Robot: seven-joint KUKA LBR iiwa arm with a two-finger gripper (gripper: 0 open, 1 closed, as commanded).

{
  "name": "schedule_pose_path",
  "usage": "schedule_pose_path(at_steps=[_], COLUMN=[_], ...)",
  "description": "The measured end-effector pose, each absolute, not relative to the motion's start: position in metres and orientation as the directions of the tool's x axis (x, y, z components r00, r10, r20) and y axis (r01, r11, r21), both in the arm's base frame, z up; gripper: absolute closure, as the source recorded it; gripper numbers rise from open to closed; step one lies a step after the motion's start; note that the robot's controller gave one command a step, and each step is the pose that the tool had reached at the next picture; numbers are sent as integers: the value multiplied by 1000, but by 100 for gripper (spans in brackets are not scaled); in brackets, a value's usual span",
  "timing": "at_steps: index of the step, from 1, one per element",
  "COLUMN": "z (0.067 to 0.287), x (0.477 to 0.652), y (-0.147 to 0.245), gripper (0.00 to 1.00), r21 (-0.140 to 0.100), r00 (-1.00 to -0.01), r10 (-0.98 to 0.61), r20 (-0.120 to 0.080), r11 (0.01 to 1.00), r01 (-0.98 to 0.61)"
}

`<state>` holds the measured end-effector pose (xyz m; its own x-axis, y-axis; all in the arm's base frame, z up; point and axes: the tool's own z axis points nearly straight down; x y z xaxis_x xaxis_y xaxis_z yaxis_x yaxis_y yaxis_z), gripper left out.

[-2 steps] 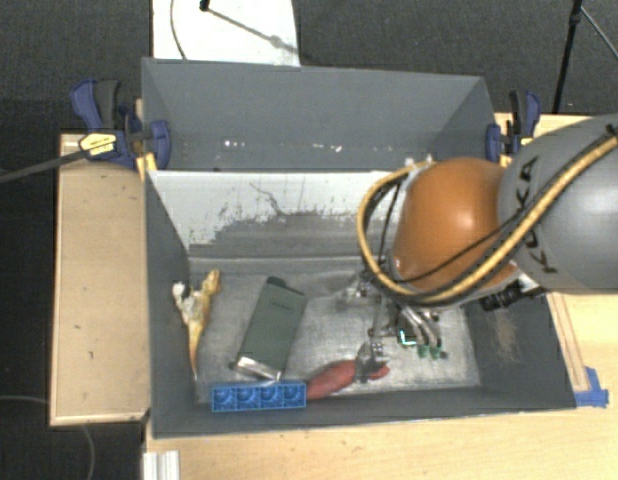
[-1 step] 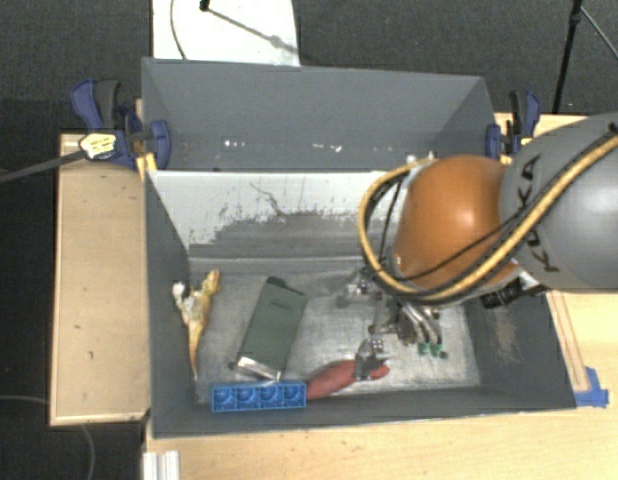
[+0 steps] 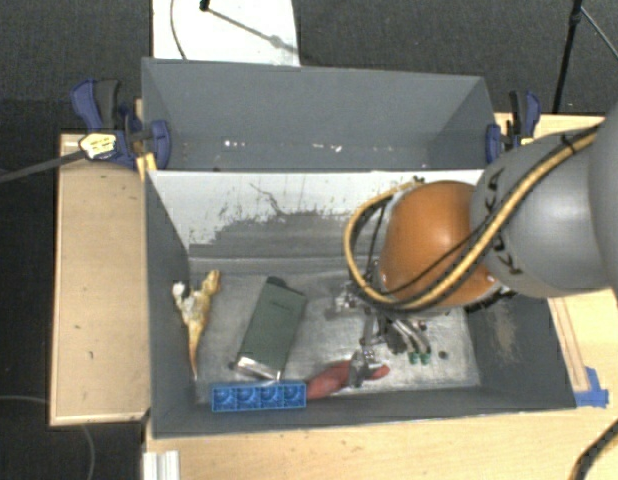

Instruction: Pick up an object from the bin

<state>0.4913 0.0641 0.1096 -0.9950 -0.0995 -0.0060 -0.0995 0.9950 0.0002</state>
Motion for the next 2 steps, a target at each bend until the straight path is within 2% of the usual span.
schedule_pose_path(at_steps=[1, 2], z=[108, 111], x=[491, 479], y=[63, 42], gripper=[0, 0], r21=[1, 0], r00=[-999, -992], r10=[-35, -125], r20=[4, -2], r11=[999, 992], r01=[-35, -125])
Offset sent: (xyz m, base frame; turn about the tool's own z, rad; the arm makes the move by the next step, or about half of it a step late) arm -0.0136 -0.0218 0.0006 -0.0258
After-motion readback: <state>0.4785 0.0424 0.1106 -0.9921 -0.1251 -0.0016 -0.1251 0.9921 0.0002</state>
